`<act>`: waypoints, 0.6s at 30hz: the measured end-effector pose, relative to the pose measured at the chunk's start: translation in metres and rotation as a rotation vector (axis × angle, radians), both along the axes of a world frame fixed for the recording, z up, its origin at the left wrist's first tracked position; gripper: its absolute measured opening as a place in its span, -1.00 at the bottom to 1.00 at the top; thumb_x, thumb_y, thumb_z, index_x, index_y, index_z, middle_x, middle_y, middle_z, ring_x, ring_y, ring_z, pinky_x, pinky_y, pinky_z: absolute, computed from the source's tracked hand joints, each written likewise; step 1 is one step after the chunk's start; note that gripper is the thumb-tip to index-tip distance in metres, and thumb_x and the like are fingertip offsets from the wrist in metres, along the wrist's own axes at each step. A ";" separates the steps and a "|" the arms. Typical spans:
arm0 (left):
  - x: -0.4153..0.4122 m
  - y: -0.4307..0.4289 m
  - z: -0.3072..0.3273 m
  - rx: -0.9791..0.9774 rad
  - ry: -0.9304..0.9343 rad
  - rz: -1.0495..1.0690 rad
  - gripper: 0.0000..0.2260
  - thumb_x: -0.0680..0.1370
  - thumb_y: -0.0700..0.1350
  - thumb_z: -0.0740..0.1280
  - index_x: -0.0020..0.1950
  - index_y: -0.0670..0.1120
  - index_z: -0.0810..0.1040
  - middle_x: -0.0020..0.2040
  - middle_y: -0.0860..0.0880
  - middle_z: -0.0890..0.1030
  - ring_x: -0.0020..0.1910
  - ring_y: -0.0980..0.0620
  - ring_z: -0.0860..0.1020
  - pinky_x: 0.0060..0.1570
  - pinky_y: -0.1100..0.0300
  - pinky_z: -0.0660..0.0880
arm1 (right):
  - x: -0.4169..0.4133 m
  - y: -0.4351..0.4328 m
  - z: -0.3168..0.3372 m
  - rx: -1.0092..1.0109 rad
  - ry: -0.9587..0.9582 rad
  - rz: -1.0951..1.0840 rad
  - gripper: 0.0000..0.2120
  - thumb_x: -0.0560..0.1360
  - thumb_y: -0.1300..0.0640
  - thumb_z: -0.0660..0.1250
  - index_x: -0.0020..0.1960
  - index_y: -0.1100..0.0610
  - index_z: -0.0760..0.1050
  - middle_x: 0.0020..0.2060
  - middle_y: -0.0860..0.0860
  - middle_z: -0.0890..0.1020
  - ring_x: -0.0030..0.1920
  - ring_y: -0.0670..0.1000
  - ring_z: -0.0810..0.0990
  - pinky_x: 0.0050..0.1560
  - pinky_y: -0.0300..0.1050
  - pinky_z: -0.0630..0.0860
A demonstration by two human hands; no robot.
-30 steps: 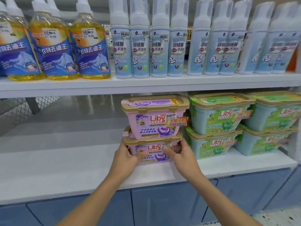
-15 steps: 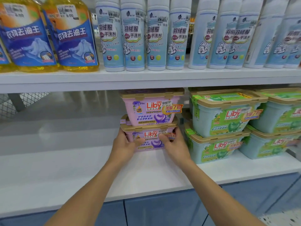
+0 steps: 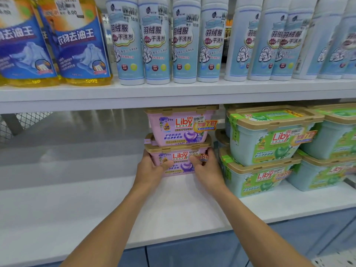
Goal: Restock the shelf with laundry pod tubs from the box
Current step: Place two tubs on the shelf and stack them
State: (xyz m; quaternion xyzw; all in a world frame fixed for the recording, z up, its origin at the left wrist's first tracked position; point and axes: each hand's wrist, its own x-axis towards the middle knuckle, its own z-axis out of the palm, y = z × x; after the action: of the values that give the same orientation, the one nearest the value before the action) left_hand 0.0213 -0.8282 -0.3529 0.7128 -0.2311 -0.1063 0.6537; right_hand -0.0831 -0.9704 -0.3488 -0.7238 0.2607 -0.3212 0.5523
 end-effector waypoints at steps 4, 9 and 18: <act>0.000 -0.001 0.000 0.013 -0.003 0.006 -0.49 0.48 -0.23 0.53 0.35 0.04 0.45 0.18 0.05 0.69 0.15 0.01 0.67 0.22 -0.14 0.59 | 0.002 -0.003 0.000 0.004 0.009 -0.001 -0.59 0.53 0.14 0.43 0.33 0.01 0.41 0.18 -0.07 0.61 0.12 -0.08 0.60 0.02 -0.29 0.51; 0.002 0.001 0.002 0.013 0.048 -0.006 -0.46 0.41 -0.19 0.58 0.33 0.02 0.48 0.17 0.03 0.70 0.14 -0.01 0.68 0.21 -0.16 0.59 | -0.002 -0.002 0.000 0.011 0.013 0.019 -0.61 0.54 0.12 0.43 0.32 0.00 0.43 0.17 -0.07 0.64 0.15 -0.04 0.63 0.11 -0.14 0.56; -0.048 0.056 0.019 0.498 -0.218 0.078 -0.39 0.60 0.10 0.38 0.58 -0.05 0.29 0.51 -0.08 0.45 0.47 -0.11 0.42 0.33 0.10 0.40 | -0.038 0.042 0.001 -0.169 0.220 -0.038 -0.56 0.55 0.07 0.39 0.38 0.09 0.36 0.24 0.04 0.59 0.27 0.12 0.55 0.23 -0.04 0.47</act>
State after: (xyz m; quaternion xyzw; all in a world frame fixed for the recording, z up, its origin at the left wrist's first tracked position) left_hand -0.0268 -0.7723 -0.3337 0.8670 -0.2393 -0.0573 0.4333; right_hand -0.1215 -0.9288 -0.3473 -0.7935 0.3055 -0.2711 0.4510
